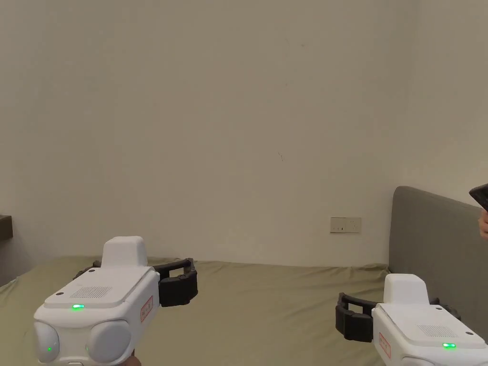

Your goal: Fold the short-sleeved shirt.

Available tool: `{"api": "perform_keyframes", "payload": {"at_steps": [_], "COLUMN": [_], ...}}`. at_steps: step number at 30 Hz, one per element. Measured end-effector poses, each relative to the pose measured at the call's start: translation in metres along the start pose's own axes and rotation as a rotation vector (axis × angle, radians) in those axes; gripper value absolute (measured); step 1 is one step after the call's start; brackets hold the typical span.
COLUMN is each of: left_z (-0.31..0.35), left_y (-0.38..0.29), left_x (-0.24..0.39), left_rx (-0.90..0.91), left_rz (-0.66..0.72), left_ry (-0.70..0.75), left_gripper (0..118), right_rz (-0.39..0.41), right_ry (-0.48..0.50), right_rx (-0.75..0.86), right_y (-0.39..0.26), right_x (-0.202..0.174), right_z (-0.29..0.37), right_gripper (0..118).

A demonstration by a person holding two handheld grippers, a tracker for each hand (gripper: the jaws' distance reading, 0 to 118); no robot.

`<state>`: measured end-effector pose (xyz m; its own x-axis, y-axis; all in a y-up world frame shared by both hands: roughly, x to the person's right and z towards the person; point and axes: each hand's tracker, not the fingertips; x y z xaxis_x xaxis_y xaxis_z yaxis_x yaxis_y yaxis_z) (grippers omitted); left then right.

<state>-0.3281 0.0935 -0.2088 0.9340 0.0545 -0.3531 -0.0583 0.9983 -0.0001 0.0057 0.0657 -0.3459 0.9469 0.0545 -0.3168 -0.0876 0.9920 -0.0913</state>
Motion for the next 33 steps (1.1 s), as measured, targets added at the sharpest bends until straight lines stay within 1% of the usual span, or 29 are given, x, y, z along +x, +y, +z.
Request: {"api": "perform_keyframes", "payload": {"at_steps": [3, 5, 7, 10, 14, 25, 33], "left_z": [0.001, 0.000, 0.001, 0.006, 0.006, 0.007, 0.006], "left_y": [0.001, 0.002, 0.003, 0.006, 0.010, 0.009, 0.008], "left_x": [-0.002, -0.004, -0.005, -0.005, -0.005, 0.000, 0.002], "left_rx": [0.016, 0.015, 0.024, 0.044, 0.043, 0.048, 0.051], "left_rz": [0.029, 0.009, -0.025, -0.030, -0.019, -0.045, -0.050], "left_ry": [0.016, 0.028, 0.034, 0.043, 0.036, 0.035, 0.045], "left_gripper": [118, 118, 118, 118, 118, 118, 118], "right_rz": [0.042, 0.073, 0.069, 0.031, 0.041, 0.013, 0.030], "right_ry": [0.008, 0.016, 0.021, 0.038, 0.025, 0.007, 0.005], "right_rx": [0.038, 0.062, 0.069, 0.081, 0.078, 0.071, 0.077], "right_y": [0.009, 0.014, 0.017, 0.020, 0.020, 0.016, 0.016], "right_x": [-0.011, -0.016, -0.020, -0.021, -0.020, -0.013, -0.013], "right_z": [0.004, 0.007, 0.009, 0.011, 0.009, 0.009, 0.009], "right_gripper": [118, 118, 118, 118, 118, 118, 118]}}
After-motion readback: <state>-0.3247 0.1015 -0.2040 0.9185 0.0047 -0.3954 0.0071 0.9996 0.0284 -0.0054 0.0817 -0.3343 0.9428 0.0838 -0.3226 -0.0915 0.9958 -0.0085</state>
